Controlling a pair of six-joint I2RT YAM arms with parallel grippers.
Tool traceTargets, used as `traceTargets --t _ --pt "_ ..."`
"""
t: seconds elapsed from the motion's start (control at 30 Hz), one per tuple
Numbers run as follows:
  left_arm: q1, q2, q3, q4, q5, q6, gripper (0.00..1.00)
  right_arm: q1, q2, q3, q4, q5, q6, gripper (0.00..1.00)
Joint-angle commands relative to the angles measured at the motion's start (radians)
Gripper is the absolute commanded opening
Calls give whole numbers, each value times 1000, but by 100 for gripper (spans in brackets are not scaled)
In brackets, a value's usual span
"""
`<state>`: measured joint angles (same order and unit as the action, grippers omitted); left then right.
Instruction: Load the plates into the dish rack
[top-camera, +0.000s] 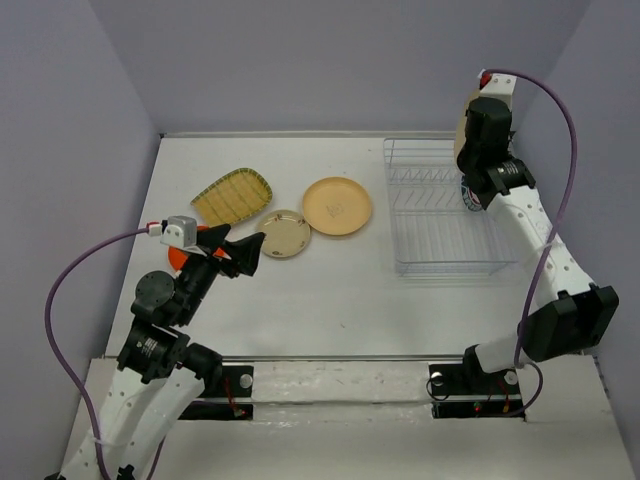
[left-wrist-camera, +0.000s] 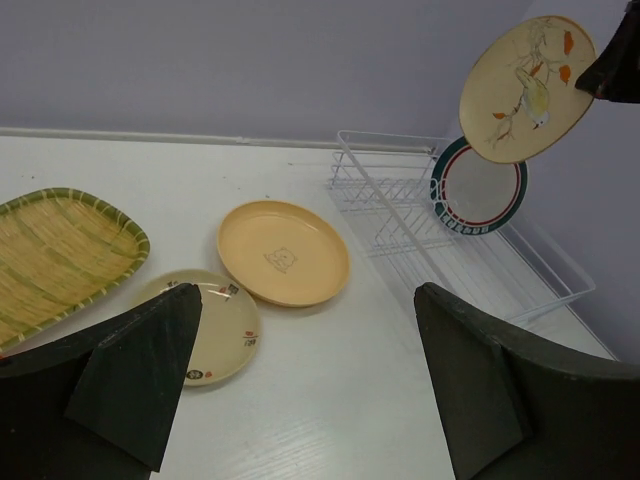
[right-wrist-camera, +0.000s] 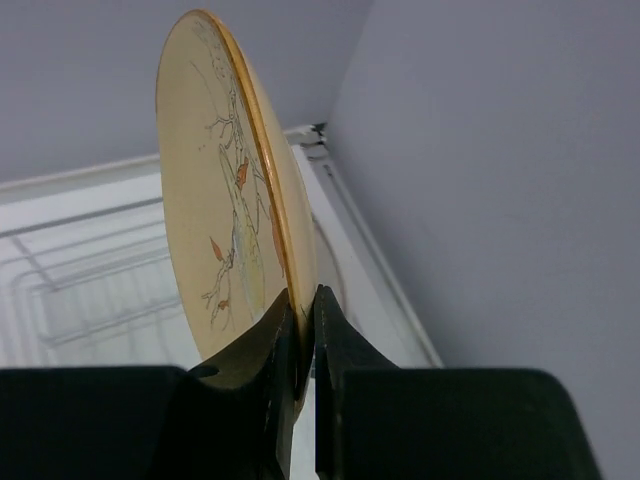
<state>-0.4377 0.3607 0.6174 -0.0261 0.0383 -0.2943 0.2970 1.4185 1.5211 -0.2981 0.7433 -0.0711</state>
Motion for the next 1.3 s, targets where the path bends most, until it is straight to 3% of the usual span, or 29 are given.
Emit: traceTargets --t 0.0,0.1,0.57,1.07,1.27 --pt "-21 -8 30 55 21 -2 99 -90 31 96 111 -16 -258 7" --pt "-32 -9 30 55 21 1 99 -116 59 70 149 -56 -337 7" --pt "-55 6 30 54 20 4 99 -220 152 13 209 -96 -371 7" --pt "-58 32 28 54 28 -2 99 -229 165 -148 201 -154 -194 7" --pt "-59 99 27 43 11 -17 99 -229 161 -229 203 -215 -36 7"
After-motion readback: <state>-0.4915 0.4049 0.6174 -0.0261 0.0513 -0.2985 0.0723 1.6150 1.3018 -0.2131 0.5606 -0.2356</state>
